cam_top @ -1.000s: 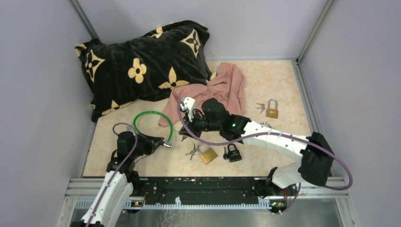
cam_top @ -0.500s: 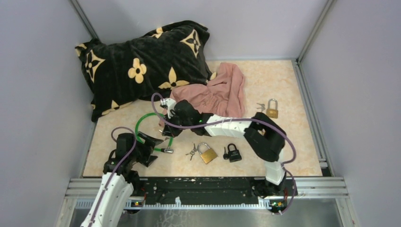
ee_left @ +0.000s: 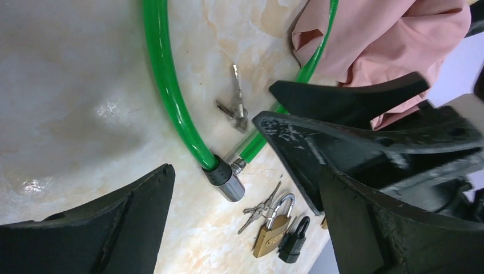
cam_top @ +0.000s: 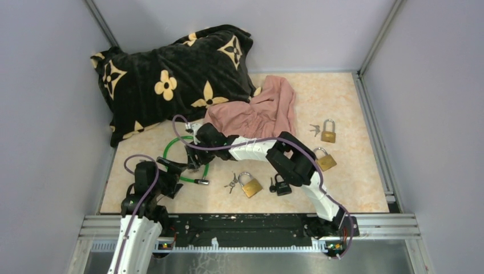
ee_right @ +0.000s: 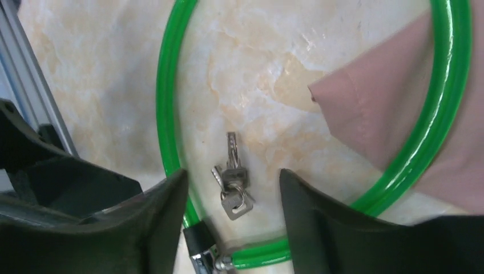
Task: Lock with the key
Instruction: Place the key at the center of the board, then reset both arms
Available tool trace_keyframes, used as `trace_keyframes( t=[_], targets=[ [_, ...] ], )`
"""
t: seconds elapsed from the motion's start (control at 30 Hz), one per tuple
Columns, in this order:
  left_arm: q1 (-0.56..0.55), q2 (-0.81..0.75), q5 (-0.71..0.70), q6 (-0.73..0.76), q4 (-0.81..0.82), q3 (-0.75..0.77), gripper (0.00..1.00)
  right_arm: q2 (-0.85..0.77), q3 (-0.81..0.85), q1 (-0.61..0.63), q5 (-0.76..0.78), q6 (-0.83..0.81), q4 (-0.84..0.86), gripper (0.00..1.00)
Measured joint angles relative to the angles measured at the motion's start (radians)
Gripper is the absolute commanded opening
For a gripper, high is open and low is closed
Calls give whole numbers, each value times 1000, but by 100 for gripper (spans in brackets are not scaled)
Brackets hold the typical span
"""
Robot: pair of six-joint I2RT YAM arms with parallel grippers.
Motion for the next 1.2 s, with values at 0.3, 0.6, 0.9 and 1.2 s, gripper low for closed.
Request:
trace_keyframes(
  t=[0.3,0.6,0.9,1.2],
  targets=[
    [1,-15,-42,75,56,11,99,-187,-6,-46,82,-86,-146,98],
    [-5,-20,-6,549,433,98,99,-980,-504,-386,348,-106,-152,98],
    [-8,20,-17,1025,682,34,99,-1556,-1069,-625,722,-77,-232,98],
    [-8,29,-25,1102,709,-29,99,-1830,-1260,-625,970,188,-308,98]
  ],
)
